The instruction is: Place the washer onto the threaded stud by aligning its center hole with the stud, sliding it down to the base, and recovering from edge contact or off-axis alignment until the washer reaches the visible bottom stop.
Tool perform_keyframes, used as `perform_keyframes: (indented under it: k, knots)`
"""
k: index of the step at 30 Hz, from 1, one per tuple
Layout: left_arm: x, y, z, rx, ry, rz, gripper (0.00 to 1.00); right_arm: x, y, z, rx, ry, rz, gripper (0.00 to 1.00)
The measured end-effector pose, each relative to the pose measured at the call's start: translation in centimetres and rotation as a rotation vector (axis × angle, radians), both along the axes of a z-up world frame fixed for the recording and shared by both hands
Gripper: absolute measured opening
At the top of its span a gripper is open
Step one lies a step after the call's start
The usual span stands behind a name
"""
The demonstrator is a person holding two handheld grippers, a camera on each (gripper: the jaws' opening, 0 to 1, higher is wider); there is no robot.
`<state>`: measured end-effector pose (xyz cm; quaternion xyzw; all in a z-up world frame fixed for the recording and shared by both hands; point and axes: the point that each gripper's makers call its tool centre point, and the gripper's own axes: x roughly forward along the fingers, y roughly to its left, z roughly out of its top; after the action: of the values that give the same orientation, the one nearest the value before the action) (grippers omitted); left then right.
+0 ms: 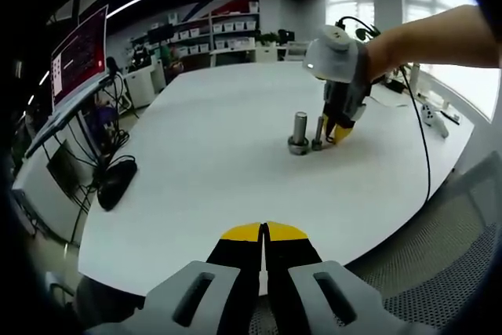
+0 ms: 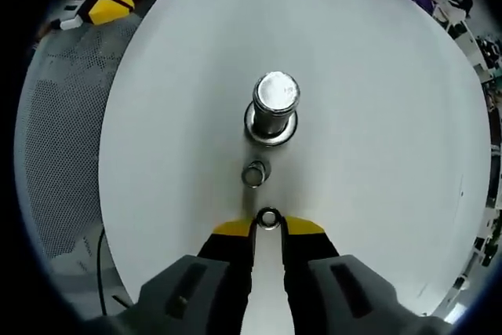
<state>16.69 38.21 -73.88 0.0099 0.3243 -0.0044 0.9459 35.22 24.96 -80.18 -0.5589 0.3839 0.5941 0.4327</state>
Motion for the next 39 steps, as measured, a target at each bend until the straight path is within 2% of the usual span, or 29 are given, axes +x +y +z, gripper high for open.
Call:
perform_keyframes:
  k: [7, 10, 11, 12, 13, 14, 18, 20, 23, 24, 25, 31, 39]
  knots:
    - [0.0, 0.0, 0.1, -0.002, -0.007, -0.001, 0.00, -0.2, -0.1, 0.1, 0.013, -0.001, -0.004, 0.15]
    - [0.1, -0.1, 0.2, -0.003, -0.010, -0.001, 0.00, -0.1, -0.1, 0.1, 0.054, 0.011, -0.039, 0.15]
    - [0.1, 0.0, 0.2, -0.002, -0.009, -0.001, 0.00, -0.1, -0.2, 0.2, 0.064, 0.018, -0.057, 0.14]
    - [0.1, 0.0, 0.2, -0.003, -0.010, -0.001, 0.00, 0.0, -0.1, 0.1, 0.097, 0.005, -0.102, 0.03]
    - [0.1, -0.1, 0.2, -0.003, -0.011, -0.002, 0.00, -0.1, 0.2, 0.3, 0.134, 0.011, -0.077, 0.03]
    - [0.0, -0.1, 0.1, -0.003, -0.008, -0.002, 0.00, 0.0, 0.1, 0.4, 0.145, 0.002, -0.115, 0.03]
    - [0.1, -0.1, 0.1, -0.003, -0.007, -0.006, 0.00, 0.5, 0.1, 0.1, 0.177, 0.012, -0.149, 0.04]
    - [0.1, -0.1, 0.1, -0.003, -0.006, -0.005, 0.00, 0.7, -0.1, -0.1, 0.160, 0.009, -0.161, 0.05]
    - [0.0, -0.1, 0.0, -0.002, -0.003, -0.006, 0.00, 0.5, 0.4, 0.8, 0.196, -0.007, -0.191, 0.14]
    - [0.0, -0.1, 0.1, -0.002, -0.003, -0.006, 0.00, -0.1, 0.7, 1.0, 0.212, 0.016, -0.213, 0.19]
    - [0.0, -0.1, 0.1, -0.002, -0.003, -0.006, 0.00, -0.2, 0.9, 0.7, 0.212, 0.058, -0.212, 0.19]
    - [0.0, -0.1, 0.1, -0.003, -0.006, -0.003, 0.00, 0.1, 2.0, 0.5, 0.252, 0.080, -0.220, 0.19]
    - [0.1, -0.1, 0.1, -0.003, -0.008, -0.003, 0.00, 0.4, 2.3, 0.3, 0.230, 0.070, -0.153, 0.17]
